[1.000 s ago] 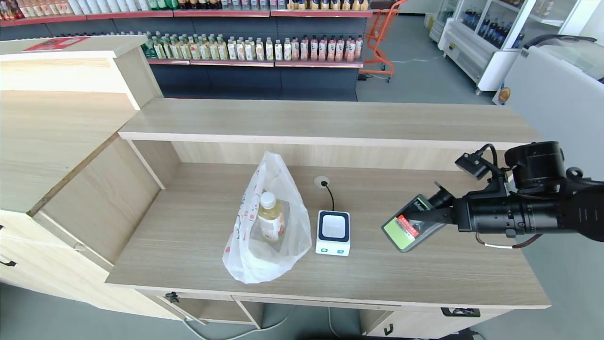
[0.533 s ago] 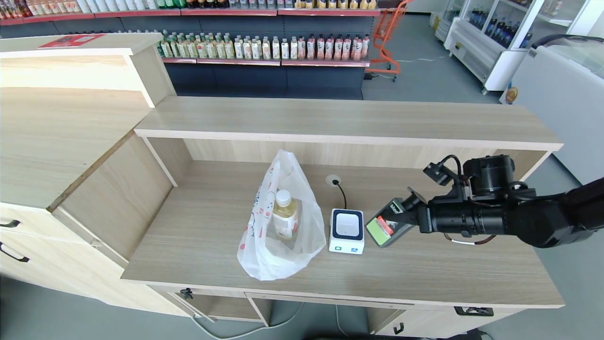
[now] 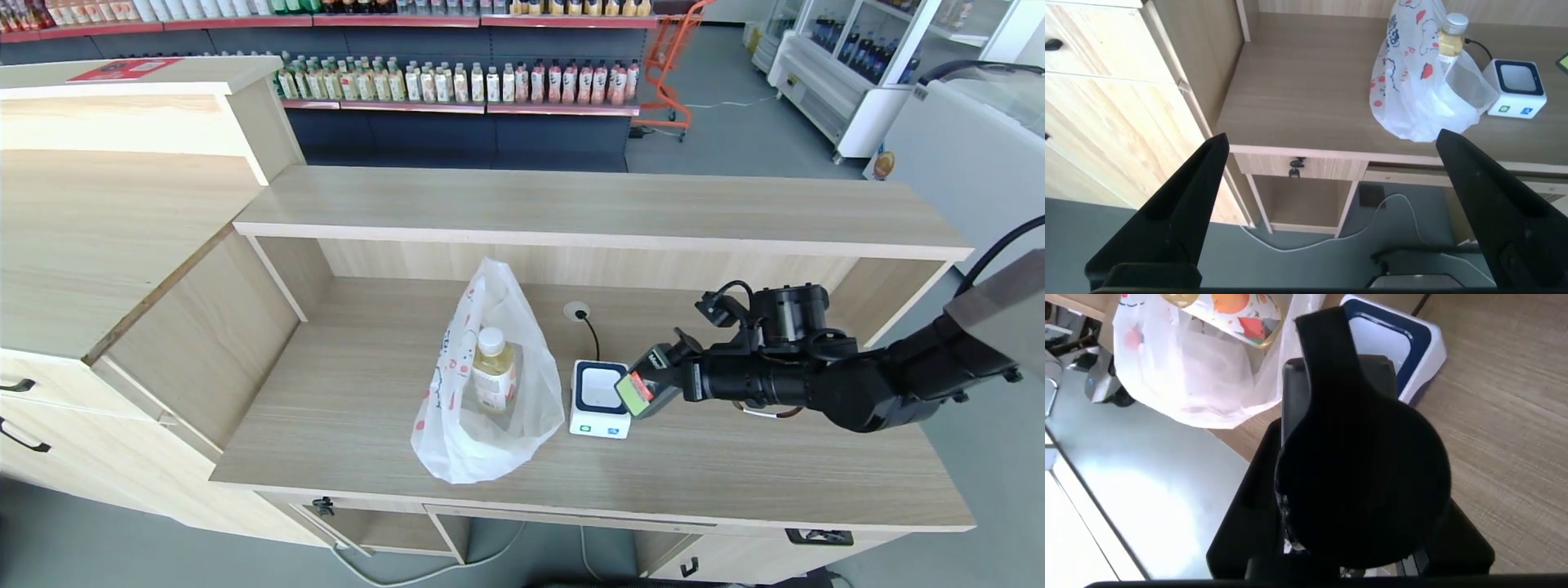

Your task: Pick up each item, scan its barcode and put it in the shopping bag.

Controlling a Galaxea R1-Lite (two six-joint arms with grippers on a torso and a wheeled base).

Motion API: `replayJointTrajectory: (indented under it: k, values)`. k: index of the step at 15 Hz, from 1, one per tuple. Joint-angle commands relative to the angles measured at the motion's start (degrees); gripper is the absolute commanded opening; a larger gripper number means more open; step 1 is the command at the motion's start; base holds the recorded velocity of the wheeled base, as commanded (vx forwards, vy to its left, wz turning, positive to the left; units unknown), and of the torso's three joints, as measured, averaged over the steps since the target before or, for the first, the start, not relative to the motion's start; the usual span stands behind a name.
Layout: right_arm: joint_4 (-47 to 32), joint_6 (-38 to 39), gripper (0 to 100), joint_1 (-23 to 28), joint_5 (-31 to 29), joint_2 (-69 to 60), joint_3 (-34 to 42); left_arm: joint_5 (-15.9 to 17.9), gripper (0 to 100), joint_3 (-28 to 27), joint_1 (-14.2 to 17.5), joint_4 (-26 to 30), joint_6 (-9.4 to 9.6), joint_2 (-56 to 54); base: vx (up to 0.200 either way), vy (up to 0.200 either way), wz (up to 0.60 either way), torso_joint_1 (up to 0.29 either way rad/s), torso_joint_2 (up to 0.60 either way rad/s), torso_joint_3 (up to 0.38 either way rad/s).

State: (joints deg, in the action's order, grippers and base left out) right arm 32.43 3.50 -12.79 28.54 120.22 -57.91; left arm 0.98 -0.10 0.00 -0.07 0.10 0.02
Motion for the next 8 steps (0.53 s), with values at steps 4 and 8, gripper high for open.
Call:
replayJointTrajectory:
  k: [4,8]
  values:
    - [0.0,0.0,0,-0.4,-0.1,6.1,-4.6,0.0,100,0.0,0.0,0.0,-0.01,0.0,0.0,0.0,0.0,0.0,0.0,0.0]
    - [-0.1,0.0,0,-0.5,-1.1,9.4,-8.9,0.0,100,0.0,0.0,0.0,-0.01,0.0,0.0,0.0,0.0,0.0,0.0,0.0]
